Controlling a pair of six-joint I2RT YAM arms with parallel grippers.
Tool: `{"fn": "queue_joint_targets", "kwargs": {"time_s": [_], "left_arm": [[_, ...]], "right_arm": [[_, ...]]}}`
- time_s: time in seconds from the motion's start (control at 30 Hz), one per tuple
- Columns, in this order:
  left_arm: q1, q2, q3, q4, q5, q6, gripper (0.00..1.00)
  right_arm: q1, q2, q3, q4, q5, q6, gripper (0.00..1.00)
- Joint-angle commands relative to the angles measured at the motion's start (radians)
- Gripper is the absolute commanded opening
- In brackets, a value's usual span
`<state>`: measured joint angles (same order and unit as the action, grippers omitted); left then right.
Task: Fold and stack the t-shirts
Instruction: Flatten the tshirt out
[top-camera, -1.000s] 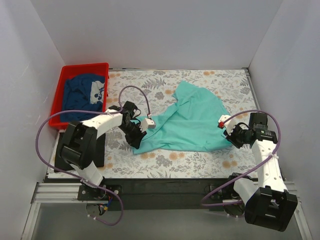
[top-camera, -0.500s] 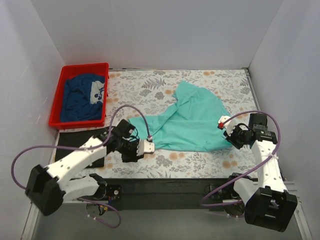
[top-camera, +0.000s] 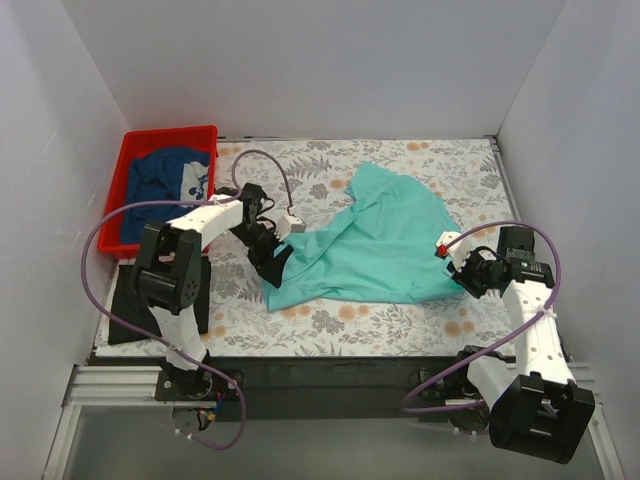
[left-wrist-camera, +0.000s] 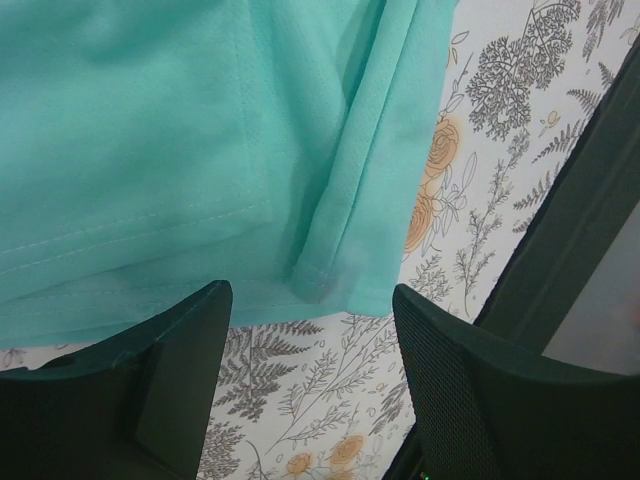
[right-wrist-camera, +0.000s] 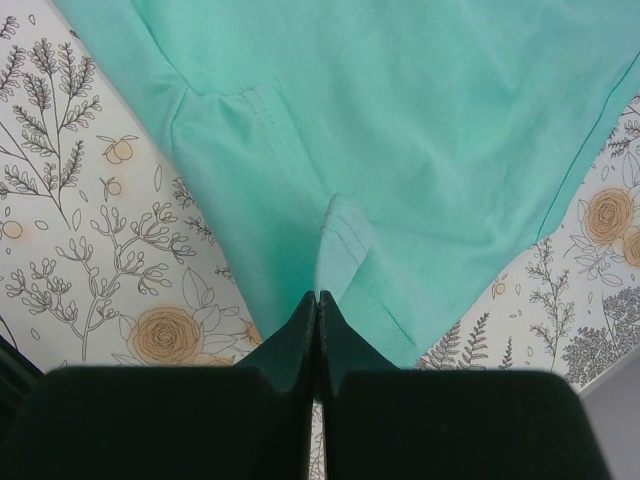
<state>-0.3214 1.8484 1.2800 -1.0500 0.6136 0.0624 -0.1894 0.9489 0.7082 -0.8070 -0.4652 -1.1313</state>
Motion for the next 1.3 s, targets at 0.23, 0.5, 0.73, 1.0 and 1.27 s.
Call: {"fn": "queue_joint_targets", "kwargs": {"time_s": [0.23,0.5,0.73,1.0,1.27], "left_arm": [[-0.013,0.006,-0.031,-0.008,0.029,-0.006,0.59],[-0.028,-0.003,-0.054,0.054,0.023,-0.001,0.49],[-0.093,-0.086,-0.14,0.128,-0.014,0.008,0.45],[-0.105,-0.135,-0.169,0.13,-0.04,0.034,0.3],[-0.102,-0.278,-0.122,0.09,-0.061,0.017,0.0]], "right_arm": [[0.001,0.007,0.008,-0.008,0.016,-0.042,0.01],[0.001,0.016,0.016,-0.009,0.016,-0.032,0.01],[0.001,0.028,0.019,-0.008,0.02,-0.031,0.01],[0.001,0.028,0.02,-0.008,0.025,-0.03,0.01],[0.001,0.048,0.109,-0.003,-0.016,0.036,0.01]]}}
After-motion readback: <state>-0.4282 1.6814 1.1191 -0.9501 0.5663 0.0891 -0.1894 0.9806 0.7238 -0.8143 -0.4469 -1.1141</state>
